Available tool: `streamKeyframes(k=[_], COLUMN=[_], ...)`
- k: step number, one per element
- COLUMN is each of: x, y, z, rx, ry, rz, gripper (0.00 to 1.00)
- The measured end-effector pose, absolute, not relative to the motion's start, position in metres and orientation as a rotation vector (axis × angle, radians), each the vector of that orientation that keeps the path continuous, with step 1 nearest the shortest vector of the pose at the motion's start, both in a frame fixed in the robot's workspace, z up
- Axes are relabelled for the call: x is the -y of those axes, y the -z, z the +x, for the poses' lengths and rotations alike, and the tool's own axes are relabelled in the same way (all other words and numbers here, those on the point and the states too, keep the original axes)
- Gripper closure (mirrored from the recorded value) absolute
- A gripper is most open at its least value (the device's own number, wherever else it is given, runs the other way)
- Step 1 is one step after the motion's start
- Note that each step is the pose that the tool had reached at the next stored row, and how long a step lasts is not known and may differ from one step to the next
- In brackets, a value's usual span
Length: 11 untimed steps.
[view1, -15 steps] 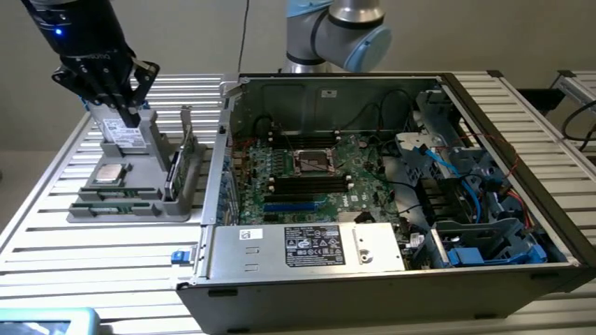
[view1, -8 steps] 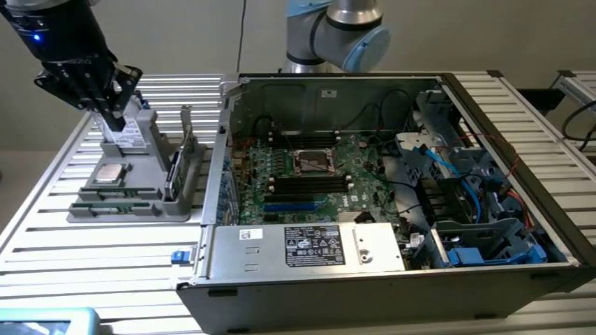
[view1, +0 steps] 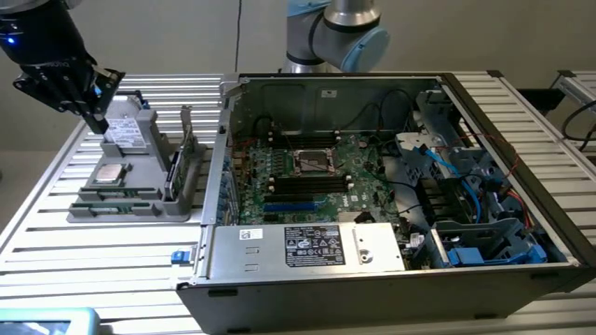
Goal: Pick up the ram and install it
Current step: 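Reach for the ram, then pick up the ram and move it above insertion slot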
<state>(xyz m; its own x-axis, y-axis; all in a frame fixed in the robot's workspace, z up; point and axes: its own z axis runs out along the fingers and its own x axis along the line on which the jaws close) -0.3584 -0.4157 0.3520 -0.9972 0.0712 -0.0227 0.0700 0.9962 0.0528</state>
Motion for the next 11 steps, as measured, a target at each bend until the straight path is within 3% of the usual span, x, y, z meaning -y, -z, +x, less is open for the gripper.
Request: streamKeyframes(k=[11], x=[0.416], y=[-0.349], z=[-0.375], rx=[-3.114], ry=[-0.079], rz=[0.110], gripper=[0.89])
